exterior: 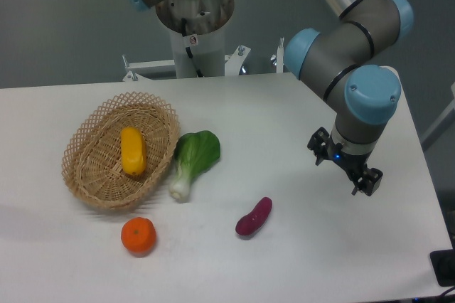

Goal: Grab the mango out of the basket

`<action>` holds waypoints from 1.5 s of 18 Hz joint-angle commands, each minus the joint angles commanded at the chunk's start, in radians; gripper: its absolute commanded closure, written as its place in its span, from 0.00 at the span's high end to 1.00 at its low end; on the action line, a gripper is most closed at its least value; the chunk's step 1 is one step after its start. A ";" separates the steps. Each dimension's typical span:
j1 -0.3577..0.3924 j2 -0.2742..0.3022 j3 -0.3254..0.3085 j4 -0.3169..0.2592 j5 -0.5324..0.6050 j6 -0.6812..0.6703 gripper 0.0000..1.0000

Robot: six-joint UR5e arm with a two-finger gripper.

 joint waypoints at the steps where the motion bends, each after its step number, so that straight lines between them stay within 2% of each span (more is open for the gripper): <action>1: 0.000 0.000 -0.002 0.000 0.002 -0.002 1.00; 7: -0.003 0.002 -0.009 0.000 -0.002 -0.024 1.00; 9: -0.021 0.012 -0.043 0.002 -0.003 -0.096 1.00; 17: -0.158 0.037 -0.057 0.000 -0.009 -0.377 1.00; 22: -0.247 0.084 -0.124 0.006 -0.066 -0.492 1.00; 25: -0.268 0.109 -0.143 -0.001 -0.135 -0.570 1.00; 27: -0.290 0.144 -0.195 0.002 -0.158 -0.655 1.00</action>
